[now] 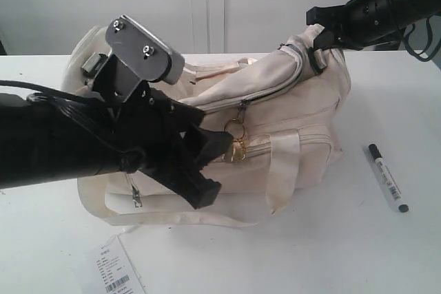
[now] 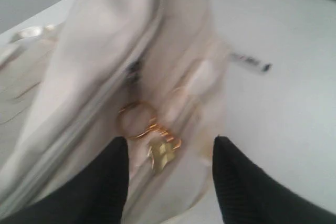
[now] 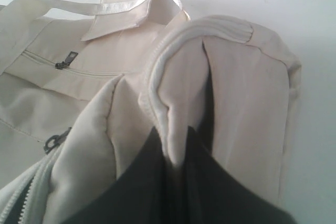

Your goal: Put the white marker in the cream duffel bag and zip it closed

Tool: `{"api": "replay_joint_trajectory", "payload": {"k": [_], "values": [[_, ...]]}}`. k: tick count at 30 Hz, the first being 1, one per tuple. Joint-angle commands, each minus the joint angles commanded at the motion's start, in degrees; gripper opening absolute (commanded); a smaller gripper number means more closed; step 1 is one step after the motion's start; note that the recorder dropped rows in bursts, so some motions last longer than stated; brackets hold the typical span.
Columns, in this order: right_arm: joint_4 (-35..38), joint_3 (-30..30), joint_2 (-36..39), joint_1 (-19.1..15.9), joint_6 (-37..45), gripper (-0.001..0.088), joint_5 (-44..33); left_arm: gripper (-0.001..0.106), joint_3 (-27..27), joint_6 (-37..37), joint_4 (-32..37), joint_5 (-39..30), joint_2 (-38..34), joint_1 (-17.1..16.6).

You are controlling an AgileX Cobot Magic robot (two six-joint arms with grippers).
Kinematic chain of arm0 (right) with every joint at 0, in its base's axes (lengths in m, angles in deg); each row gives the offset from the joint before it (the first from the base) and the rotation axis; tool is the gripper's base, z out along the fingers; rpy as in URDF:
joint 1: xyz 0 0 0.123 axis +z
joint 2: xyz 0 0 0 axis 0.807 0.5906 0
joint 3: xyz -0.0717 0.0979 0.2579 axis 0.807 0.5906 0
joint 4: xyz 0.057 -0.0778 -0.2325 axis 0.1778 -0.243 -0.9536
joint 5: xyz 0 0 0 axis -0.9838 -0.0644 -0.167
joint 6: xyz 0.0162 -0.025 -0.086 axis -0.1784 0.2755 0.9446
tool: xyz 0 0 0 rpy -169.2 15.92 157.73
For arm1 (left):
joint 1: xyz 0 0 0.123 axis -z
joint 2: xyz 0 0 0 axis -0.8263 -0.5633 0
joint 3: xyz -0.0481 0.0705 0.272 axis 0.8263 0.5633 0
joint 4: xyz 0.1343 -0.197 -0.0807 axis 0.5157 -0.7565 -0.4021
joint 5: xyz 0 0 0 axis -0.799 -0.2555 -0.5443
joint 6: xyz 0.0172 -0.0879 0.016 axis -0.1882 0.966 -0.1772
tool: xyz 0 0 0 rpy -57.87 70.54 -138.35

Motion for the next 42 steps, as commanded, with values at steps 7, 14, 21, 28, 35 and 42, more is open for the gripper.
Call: {"api": "replay_joint_trajectory", "payload": {"k": [7, 14, 21, 28, 35, 42], "values": [[0.0, 0.0, 0.0, 0.0, 0.0, 0.0, 0.0, 0.069, -5.32, -3.61, 0.33, 7.77, -7.29, 0.0], [0.0, 0.0, 0.0, 0.0, 0.0, 0.0, 0.13, 0.076, -7.32, -3.62, 0.0, 12.79, -10.23, 0.1], [0.0, 0.0, 0.0, 0.0, 0.0, 0.0, 0.13, 0.067, -9.02, -3.47, 0.0, 16.47, -11.85, 0.81], [0.0, 0.0, 0.0, 0.0, 0.0, 0.0, 0.13, 0.067, -12.63, -3.55, 0.0, 25.91, -16.09, 6.1], [0.0, 0.0, 0.0, 0.0, 0.0, 0.0, 0.13, 0.055, -12.63, -2.34, 0.0, 30.44, -17.33, 6.23], [0.0, 0.0, 0.0, 0.0, 0.0, 0.0, 0.13, 0.0, -12.63, -5.74, 0.0, 28.91, -16.42, 6.42]]}}
